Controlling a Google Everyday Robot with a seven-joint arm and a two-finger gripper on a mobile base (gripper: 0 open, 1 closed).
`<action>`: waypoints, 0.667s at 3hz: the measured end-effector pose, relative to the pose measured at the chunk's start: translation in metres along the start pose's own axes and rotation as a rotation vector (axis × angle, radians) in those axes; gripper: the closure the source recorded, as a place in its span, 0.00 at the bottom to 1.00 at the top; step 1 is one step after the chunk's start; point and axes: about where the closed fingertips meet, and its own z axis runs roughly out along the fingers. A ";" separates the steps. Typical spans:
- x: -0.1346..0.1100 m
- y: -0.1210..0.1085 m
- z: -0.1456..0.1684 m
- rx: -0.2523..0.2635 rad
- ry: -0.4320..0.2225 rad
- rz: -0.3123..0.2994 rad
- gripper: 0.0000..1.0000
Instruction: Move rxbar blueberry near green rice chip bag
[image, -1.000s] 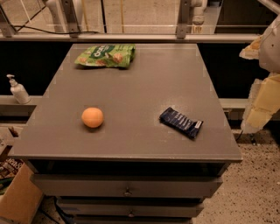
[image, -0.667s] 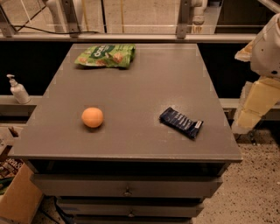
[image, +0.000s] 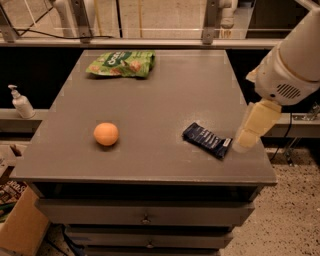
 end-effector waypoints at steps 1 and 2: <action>0.000 -0.004 0.036 -0.027 -0.041 0.036 0.00; 0.001 -0.005 0.065 -0.043 -0.063 0.058 0.00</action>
Offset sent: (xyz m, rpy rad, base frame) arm 0.0387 0.0146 -0.0944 0.1292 0.0420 -0.0475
